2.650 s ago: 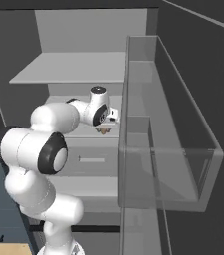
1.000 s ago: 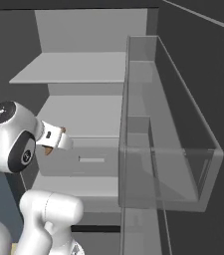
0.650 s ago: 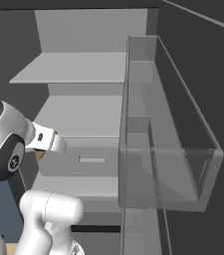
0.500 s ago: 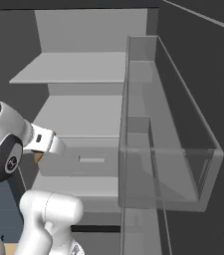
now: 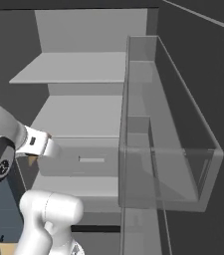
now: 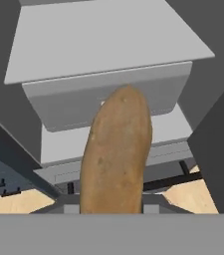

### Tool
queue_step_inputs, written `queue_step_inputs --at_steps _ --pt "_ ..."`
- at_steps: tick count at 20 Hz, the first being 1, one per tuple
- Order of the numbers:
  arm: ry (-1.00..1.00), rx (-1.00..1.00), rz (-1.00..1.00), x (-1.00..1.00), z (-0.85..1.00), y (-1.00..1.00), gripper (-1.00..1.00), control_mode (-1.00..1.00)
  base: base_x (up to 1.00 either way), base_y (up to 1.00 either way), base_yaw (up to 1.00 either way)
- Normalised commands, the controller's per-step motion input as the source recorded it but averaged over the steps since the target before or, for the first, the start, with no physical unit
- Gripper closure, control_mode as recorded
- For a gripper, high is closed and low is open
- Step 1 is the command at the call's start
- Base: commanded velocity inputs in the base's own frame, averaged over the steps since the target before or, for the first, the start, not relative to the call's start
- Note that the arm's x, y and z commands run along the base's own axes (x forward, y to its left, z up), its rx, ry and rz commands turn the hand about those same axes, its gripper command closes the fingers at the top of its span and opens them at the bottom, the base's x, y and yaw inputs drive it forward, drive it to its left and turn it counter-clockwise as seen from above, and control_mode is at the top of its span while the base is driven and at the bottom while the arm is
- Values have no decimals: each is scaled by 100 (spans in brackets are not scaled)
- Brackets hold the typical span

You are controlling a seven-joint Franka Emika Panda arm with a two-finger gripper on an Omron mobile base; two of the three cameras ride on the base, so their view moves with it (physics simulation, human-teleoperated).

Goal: Place one sweet potato and one steak in each tupperware on the nearby counter, to pack two identical lunches.

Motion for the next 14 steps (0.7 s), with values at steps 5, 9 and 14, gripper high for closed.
queue_step_inputs --at_steps 5,9,14 --pt "-3 -1 5 -17 -1 12 100 100 -80 61 23" --pt "0 0 0 0 0 0 100 100 -83 91 27" --pt "0 0 0 0 0 0 100 100 -4 88 6"
